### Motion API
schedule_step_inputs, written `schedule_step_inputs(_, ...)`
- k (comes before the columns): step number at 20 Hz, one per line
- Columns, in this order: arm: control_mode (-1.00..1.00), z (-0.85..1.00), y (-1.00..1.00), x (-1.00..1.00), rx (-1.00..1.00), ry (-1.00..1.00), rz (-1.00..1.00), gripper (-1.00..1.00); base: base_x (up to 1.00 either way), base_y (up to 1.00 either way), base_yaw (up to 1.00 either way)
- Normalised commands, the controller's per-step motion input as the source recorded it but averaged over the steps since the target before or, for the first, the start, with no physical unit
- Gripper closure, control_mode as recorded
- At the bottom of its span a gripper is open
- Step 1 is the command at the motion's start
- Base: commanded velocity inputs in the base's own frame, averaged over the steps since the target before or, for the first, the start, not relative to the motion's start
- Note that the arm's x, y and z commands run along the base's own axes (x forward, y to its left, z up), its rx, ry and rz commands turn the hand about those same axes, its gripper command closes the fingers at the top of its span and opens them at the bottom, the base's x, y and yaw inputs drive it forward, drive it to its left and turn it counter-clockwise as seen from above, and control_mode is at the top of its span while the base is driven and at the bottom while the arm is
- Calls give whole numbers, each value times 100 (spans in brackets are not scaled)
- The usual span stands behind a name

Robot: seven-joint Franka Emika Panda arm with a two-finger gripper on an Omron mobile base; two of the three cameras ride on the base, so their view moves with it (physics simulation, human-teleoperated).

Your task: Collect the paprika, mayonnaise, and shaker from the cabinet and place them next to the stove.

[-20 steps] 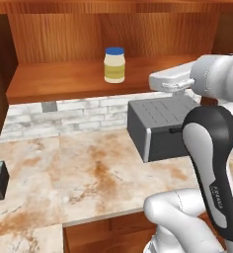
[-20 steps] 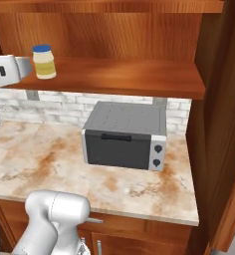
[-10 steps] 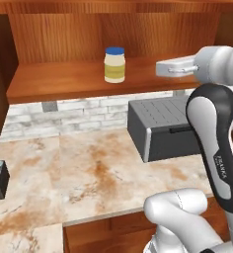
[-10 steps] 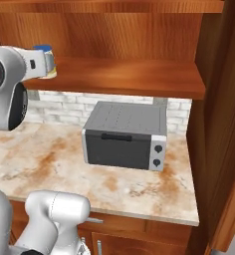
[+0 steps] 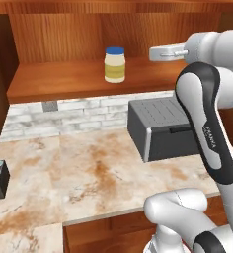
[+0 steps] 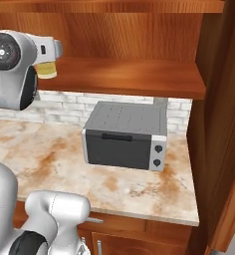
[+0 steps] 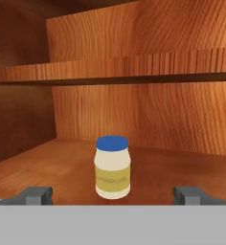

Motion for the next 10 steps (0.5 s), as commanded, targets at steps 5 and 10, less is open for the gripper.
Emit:
schedule_step_inputs(5, -100, -21, 0, 33, 0, -8, 2, -100, 0, 0, 0)
schedule_step_inputs(10, -100, -18, 1, 21, 1, -14, 5, -100, 0, 0, 0)
